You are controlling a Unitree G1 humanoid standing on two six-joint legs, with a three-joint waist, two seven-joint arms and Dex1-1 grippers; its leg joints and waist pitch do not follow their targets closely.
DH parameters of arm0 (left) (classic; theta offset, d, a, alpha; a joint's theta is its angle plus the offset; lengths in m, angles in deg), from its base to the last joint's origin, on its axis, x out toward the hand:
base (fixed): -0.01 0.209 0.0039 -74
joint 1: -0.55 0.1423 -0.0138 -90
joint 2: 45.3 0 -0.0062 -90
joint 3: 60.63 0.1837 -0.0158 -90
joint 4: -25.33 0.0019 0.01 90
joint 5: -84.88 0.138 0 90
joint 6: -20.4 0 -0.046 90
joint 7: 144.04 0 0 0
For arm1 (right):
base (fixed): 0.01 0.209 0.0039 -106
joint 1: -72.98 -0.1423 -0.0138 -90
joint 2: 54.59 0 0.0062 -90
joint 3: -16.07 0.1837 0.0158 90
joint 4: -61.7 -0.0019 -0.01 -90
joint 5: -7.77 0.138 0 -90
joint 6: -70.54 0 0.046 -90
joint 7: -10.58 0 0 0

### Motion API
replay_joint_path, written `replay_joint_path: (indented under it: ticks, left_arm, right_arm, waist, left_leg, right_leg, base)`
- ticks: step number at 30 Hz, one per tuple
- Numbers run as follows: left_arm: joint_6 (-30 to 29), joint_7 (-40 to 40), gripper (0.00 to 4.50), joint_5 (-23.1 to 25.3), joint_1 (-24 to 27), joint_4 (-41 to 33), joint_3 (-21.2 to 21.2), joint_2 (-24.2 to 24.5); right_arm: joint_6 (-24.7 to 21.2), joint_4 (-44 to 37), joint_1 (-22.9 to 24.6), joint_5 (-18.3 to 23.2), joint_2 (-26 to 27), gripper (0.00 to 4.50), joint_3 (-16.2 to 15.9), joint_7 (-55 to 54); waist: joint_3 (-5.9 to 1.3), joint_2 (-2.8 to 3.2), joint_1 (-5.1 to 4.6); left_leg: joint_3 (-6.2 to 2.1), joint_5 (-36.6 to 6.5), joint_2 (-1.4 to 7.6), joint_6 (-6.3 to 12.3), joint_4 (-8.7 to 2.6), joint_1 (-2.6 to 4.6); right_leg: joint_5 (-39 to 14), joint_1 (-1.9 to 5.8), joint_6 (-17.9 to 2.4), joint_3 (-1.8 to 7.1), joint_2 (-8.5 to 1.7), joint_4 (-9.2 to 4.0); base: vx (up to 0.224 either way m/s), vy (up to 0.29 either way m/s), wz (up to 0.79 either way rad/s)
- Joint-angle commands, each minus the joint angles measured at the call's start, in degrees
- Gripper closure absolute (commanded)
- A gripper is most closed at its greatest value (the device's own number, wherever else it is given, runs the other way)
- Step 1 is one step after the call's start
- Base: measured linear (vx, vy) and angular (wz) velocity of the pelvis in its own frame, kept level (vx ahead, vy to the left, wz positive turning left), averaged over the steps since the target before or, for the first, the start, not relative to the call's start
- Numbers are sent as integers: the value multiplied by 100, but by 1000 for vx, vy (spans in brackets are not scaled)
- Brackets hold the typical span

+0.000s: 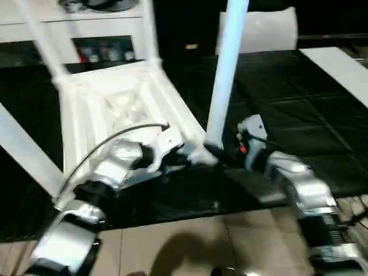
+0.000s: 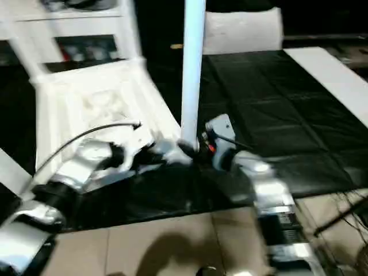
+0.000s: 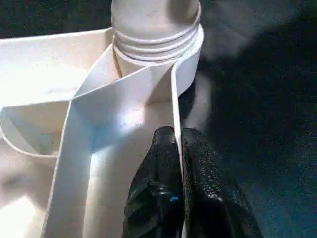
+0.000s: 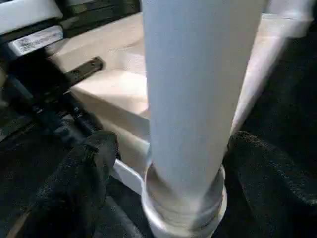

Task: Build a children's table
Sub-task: Rotate leg to tighten

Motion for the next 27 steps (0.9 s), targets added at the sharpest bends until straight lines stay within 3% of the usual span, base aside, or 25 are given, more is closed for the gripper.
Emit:
replay_joint_path:
  ticks: [1, 3, 5, 9, 13, 19, 27]
  left_arm:
    - [264, -828, 450, -204, -127, -338, 215, 4]
    - [337, -1319, 450, -195, -121, -345, 372, 141]
    - [401, -1677, 450, -181, -120, -342, 477, 231]
    - [504, -2104, 450, -122, -142, -331, 670, 373]
    - [609, -2341, 450, -78, -188, -285, 734, 429]
    - [673, -2566, 450, -74, -231, -277, 780, 476]
    - [723, -2602, 450, -69, -206, -243, 773, 509]
  right_arm:
    - [92, -89, 0, 136, -295, 35, -191, 782]
    - [94, -39, -48, 266, -483, 35, -278, 1360]
    - [74, 21, -110, 376, -623, 35, -383, 1815]
    - [-77, 53, -193, 534, -757, 35, -535, 2351]
    - [-137, 118, -249, 613, -798, 71, -633, 2666]
    - [-323, 194, -319, 696, -768, 122, -785, 3028]
    - [-489, 156, -316, 787, -796, 182, -840, 3181]
  waist:
    - [-421, -38, 5]
    - [-418, -12, 94]
    - [-414, -22, 133]
    - [-409, -44, 173]
    - [-407, -49, 231]
    - [-419, -75, 239]
    - [-422, -69, 243]
  left_leg:
    - [95, -820, 63, 576, -337, -5]
    - [105, -857, 88, 599, -332, 3]
    - [108, -888, 93, 582, -334, -3]
    - [103, -933, 94, 480, -346, -5]
    - [102, -931, 95, 396, -349, 9]
    - [101, -769, 82, 400, -338, -28]
    - [102, -743, 85, 374, -338, -24]
  right_leg:
    - [-1215, 422, -1278, 242, -224, -294]
    - [-1112, 407, -1364, 244, -226, -265]
    - [-1082, 406, -1387, 245, -229, -259]
    - [-1334, 412, -1292, 239, -242, -277]
    - [-1626, 402, -1173, 244, -253, -302]
    - [-1545, 418, -1153, 232, -242, -285]
    - [-1574, 412, -1125, 231, -241, -289]
  base:
    - [0, 0, 0]
    - [0, 0, 0]
    - [0, 0, 0]
    - [0, 0, 0]
    - [0, 0, 0]
    - [0, 0, 0]
    - [0, 0, 0]
